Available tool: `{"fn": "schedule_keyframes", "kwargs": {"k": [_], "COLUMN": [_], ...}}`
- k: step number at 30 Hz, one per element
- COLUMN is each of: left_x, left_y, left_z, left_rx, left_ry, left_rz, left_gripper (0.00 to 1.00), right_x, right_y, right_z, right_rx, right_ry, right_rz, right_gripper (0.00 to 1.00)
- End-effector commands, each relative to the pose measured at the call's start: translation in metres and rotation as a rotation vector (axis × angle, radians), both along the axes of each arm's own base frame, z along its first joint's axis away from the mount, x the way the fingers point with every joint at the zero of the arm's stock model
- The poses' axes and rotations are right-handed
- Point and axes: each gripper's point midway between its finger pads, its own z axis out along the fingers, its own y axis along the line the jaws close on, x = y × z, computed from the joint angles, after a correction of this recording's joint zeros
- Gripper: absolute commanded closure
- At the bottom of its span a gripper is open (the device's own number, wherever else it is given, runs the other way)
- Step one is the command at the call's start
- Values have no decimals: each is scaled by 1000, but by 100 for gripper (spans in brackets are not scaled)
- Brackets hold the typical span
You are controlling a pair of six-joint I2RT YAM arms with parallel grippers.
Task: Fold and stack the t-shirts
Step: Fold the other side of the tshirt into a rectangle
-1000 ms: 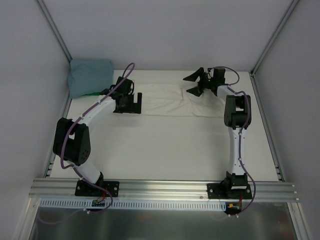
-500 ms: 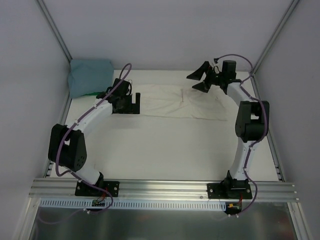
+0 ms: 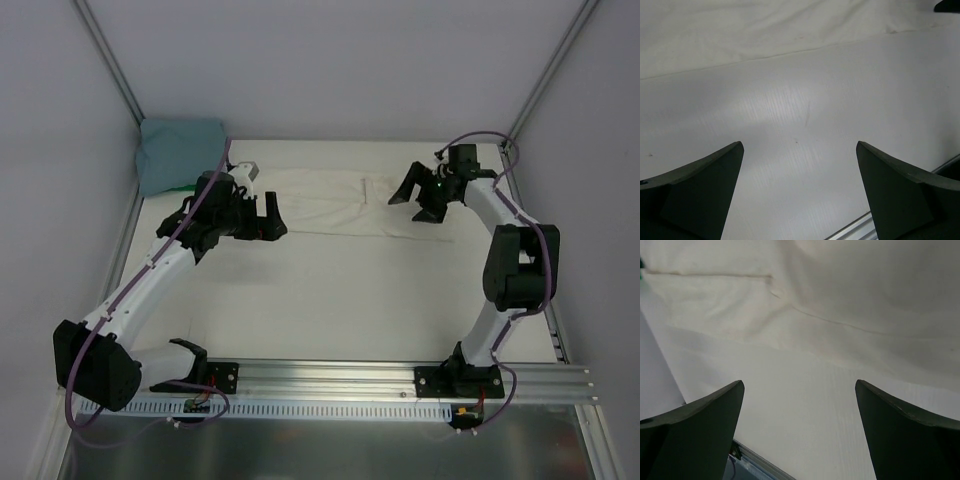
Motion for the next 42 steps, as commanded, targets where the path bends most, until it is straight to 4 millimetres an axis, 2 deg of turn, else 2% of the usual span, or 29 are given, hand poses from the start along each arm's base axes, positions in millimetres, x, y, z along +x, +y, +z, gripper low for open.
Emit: {"fn": "schedule_keyframes", "kwargs": {"k": [1,3,8,19,22,26,28,30,31,36,39,40,42], "left_x": [-21,-25,-26,-19,-18,-15,-15,-14,-14,-12,-11,-11,-11], "left_y": [-14,-11,-5,-5,-5,-3,-4,-5,-5,-5,-4,-5,-5], "left_z": [9,6,6,1,0,-6,-9,-12,-13,-12,-14,-16,-15], "left_rx": [-79,-60,-22,-3,5,26,24,18,14,14,23,23,22], "left_ry": [5,13,7,18,18,25,31,40,41,33,40,45,45], "left_rz": [-80,-83,-78,-79,-80,-76,-78,-76,-73,-69,-66,-70,-70], "left_gripper": [1,1,1,1,1,1,1,1,1,1,1,1,1], "right_x": [-26,-31,-33,-26,-26,-23,-16,-13,-3,16,27,30,37], "right_y": [-22,-23,-32,-67,-59,-54,-54,-54,-54,-53,-54,-55,-55], "right_z": [-47,-62,-76,-91,-81,-55,-38,-35,-25,-16,-20,-30,-34], "right_rx": [-109,-114,-150,-155,-95,-57,-49,-48,-48,-38,-39,-43,-42], "right_ry": [168,216,242,285,268,217,185,194,169,158,163,181,189], "right_rz": [-21,-25,-58,-186,-174,-180,-180,-179,-179,-178,-183,-184,-185], "right_gripper": [1,1,1,0,1,1,1,0,1,1,0,1,1]}}
